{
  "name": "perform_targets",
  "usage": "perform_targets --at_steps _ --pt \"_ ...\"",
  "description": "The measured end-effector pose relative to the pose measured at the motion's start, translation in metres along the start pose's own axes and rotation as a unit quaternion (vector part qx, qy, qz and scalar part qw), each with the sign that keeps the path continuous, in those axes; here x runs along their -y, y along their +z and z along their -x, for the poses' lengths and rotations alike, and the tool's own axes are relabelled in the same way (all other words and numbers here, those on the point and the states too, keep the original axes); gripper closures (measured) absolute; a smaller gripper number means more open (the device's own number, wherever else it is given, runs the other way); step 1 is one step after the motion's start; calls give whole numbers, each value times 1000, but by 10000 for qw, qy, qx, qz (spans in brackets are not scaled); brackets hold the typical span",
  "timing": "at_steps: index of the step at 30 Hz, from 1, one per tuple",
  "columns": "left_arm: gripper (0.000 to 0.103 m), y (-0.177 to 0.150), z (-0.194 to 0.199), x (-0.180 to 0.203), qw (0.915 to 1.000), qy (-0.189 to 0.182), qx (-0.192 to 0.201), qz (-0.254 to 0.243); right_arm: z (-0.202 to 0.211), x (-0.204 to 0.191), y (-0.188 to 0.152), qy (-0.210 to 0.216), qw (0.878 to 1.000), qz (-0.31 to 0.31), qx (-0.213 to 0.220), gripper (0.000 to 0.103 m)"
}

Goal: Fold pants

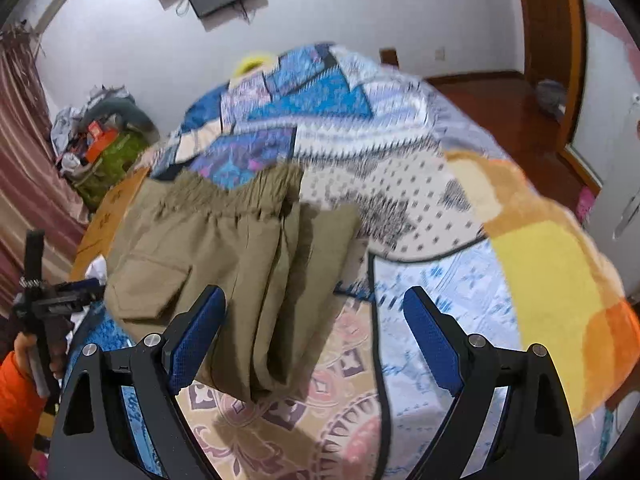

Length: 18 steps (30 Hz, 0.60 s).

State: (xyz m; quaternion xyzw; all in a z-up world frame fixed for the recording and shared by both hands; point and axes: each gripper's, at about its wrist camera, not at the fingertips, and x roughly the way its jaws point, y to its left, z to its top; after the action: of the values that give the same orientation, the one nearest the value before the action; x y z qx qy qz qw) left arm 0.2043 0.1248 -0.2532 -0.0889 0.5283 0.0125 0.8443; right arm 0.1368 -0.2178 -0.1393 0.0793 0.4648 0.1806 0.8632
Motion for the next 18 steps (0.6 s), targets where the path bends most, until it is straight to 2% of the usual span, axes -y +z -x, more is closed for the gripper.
perform_targets --at_steps 2,5,9,11,14,16,18 --pt "0 1 -2 -3 9999 -87 -41 109 -10 -3 -7 79 9999 38 -102 14" --pt "0 0 2 -3 10000 27 14 70 -15 -1 -13 107 9998 -39 -164 14" --pt "0 -3 12 1 9986 383 144 -330 -13 3 -10 187 9995 -127 -220 14" --pt "0 -2 16 2 9976 536 159 -407 -10 -2 -8 52 9998 61 -192 14" --pt "0 2 30 16 9928 919 386 -660 -4 -10 -1 -97 9990 404 -136 14" --pt "0 7 40 28 9896 983 575 -884 -2 -10 4 -77 9989 453 -112 14" --pt "0 15 47 38 9883 889 692 -1032 0 -10 12 -13 9990 451 -45 14"
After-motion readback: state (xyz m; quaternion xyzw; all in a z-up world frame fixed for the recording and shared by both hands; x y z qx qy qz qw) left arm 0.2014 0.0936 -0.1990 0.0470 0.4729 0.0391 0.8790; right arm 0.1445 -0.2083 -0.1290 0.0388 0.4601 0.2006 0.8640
